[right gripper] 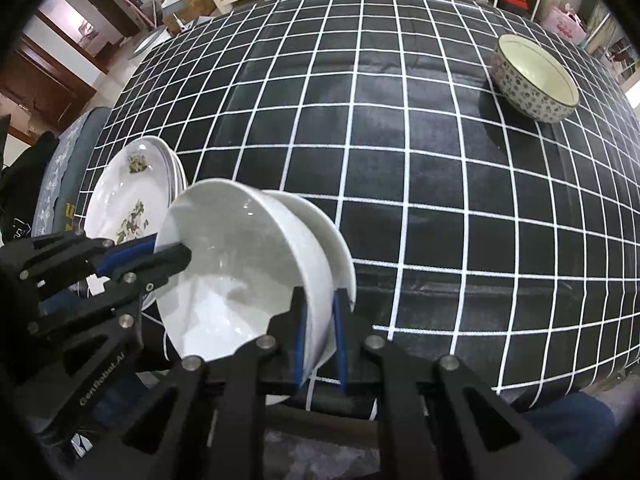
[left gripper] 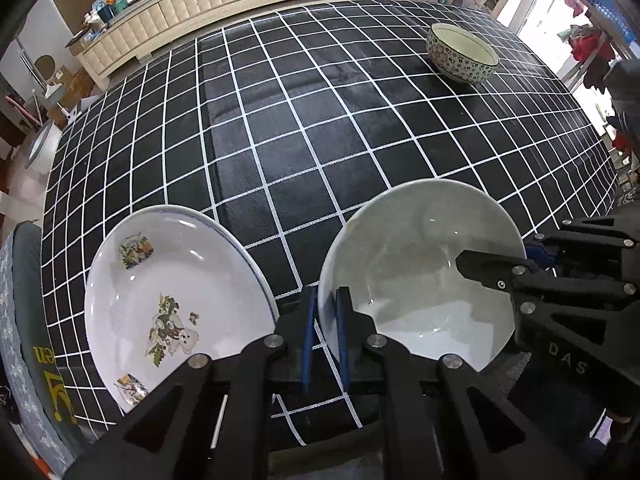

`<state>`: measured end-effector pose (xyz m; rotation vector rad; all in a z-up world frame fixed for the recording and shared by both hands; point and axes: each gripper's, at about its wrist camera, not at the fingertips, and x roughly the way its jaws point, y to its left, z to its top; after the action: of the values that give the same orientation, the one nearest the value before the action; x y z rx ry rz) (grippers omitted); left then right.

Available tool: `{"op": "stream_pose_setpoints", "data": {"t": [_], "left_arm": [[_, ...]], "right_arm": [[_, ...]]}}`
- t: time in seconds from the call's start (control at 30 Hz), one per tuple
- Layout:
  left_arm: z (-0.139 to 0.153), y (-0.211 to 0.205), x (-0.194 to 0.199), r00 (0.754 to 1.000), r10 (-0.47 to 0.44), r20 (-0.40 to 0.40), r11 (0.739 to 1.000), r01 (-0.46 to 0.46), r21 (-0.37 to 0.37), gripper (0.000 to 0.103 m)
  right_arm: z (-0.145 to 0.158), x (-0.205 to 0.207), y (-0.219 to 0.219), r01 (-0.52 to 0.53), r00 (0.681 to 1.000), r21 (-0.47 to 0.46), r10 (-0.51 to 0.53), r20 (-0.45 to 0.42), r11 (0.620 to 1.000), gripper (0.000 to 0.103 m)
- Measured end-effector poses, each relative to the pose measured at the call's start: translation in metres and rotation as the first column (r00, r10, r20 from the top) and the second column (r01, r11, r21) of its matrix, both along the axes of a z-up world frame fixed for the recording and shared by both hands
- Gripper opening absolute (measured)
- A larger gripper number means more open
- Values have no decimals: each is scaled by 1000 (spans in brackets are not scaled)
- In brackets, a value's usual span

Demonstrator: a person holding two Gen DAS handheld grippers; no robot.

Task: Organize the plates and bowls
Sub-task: 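Open the right tool and withdraw it from the nested bowls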

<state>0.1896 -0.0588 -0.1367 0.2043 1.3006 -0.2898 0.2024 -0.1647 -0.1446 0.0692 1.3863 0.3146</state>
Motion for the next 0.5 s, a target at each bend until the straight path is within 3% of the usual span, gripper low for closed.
{"op": "stream_pose_setpoints", "data": {"t": [0.5], "left_arm": [[-5, -2, 1, 1000, 8, -7, 1000, -8, -8, 10]], "right_arm": [[3, -2, 7, -3, 1000, -62, 4, 15, 998, 19]]}}
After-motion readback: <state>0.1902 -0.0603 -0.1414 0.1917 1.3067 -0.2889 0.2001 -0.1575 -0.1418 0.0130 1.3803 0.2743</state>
